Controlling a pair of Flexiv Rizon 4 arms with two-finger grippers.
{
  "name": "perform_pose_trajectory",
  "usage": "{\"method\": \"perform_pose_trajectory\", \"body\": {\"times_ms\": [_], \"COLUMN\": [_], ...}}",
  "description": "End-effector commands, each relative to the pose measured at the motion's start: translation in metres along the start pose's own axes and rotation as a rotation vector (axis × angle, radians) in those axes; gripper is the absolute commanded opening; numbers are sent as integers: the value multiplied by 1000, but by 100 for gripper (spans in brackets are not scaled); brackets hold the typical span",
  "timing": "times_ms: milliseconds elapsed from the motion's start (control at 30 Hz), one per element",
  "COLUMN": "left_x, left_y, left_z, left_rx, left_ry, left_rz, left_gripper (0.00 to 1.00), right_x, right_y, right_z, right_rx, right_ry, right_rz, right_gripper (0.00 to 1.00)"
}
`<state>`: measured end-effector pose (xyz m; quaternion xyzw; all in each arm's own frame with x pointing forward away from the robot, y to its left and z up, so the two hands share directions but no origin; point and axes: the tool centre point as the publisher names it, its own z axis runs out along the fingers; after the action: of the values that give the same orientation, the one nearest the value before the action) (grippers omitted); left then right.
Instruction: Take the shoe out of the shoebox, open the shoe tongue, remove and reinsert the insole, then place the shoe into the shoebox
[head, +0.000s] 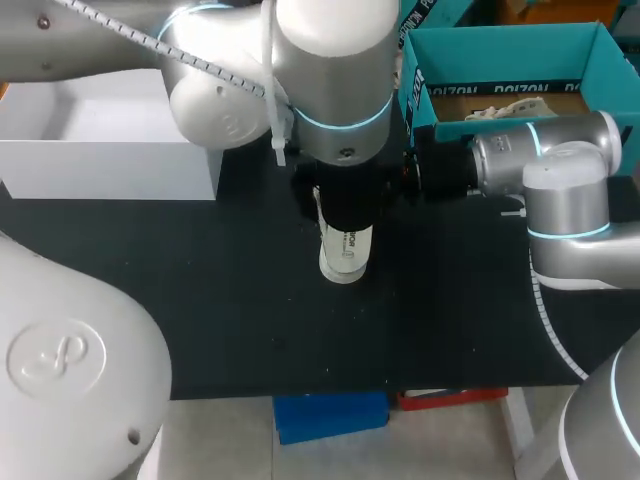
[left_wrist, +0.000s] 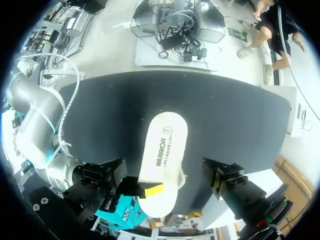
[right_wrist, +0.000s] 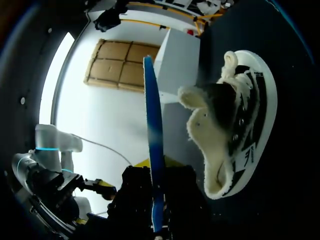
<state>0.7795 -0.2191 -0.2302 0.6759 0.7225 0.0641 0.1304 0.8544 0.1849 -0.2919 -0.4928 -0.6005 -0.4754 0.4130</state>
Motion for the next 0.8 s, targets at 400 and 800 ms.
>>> {"method": "perform_pose_trajectory", "body": {"times_ms": [400, 800], "left_x": [-7, -12], "left_y": [50, 121], "left_z": [10, 28], "left_rx": [38, 53], "left_ry": [-84, -78], "left_rz": [31, 39], "left_gripper": [100, 100], "right_x": [-1, -1], "right_y": [0, 0], "right_z": [1, 1], "right_rx": [0, 0], "right_ry": [0, 0], "right_rz": [0, 0], "right_gripper": [0, 0]}}
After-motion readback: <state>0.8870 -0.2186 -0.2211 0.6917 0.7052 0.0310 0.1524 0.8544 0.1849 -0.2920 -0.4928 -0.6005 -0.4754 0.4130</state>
